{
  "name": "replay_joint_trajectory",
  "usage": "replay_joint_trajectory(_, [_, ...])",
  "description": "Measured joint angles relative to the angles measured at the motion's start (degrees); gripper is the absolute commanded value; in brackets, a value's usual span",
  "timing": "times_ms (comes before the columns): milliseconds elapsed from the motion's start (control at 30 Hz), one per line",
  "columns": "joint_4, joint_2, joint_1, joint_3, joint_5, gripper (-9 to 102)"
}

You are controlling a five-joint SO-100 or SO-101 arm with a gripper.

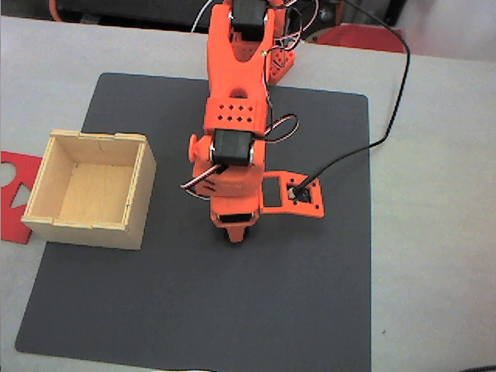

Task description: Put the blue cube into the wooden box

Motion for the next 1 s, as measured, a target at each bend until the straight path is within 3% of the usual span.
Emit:
replay_joint_trajectory(233, [20.3, -1.1, 7.6, -27.9, -0.2, 0])
replay_joint_trajectory(333, [22.9, 0.6, 12.7, -36.3, -1.2, 0])
replay_joint_trajectory(767, [23.5, 2.5, 43.3, -37.8, -1.8, 0])
replay_joint_trajectory(1000, [21.8, 2.1, 49.8, -37.8, -4.6, 0])
